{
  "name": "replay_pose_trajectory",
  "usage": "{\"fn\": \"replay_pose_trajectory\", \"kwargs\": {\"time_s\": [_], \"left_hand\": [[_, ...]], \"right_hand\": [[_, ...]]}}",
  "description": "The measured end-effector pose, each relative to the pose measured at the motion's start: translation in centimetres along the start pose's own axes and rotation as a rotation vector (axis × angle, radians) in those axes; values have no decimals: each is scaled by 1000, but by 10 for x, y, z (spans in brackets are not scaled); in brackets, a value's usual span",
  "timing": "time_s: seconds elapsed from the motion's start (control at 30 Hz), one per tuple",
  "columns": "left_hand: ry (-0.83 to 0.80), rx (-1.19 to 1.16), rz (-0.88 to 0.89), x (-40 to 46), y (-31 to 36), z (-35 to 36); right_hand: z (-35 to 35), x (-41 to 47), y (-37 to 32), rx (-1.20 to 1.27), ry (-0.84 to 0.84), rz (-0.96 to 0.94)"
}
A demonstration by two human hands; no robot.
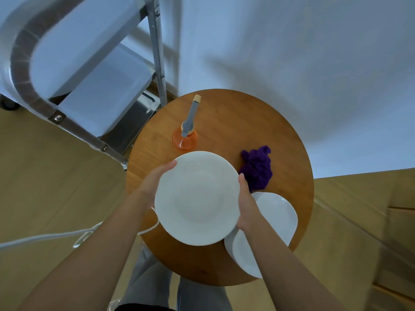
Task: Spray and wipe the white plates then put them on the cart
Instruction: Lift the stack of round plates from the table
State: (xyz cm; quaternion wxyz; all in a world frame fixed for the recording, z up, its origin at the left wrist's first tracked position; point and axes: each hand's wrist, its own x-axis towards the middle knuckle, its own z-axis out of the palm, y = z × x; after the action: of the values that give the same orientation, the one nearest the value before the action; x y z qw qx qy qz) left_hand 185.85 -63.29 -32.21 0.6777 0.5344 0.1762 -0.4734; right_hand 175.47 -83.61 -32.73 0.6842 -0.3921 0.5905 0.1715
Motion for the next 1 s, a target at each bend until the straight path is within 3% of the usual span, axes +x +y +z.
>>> {"fn": "replay_pose_trajectory", "kwargs": {"time_s": [0.23,0.37,0.47,0.53,0.6,0.73,1.0], "left_hand": [[75,-135,99,-23,-15,-19],[143,-230,156,-40,-42,-22],[214,-226,209,-52,-52,-16],[232,-219,218,-56,-56,-10],[238,-236,222,-58,-58,-4],[301,-289,197,-57,-54,5],[375,-346,141,-47,-54,6]], "right_hand": [[17,-15,40,94,76,-80],[19,-24,50,79,38,-49],[17,-26,19,-109,89,-93],[20,-24,-12,-349,137,-227],[27,-21,-33,-496,78,-341],[37,-21,-37,-525,-115,-266],[26,-7,-33,-247,-252,-41]]}}
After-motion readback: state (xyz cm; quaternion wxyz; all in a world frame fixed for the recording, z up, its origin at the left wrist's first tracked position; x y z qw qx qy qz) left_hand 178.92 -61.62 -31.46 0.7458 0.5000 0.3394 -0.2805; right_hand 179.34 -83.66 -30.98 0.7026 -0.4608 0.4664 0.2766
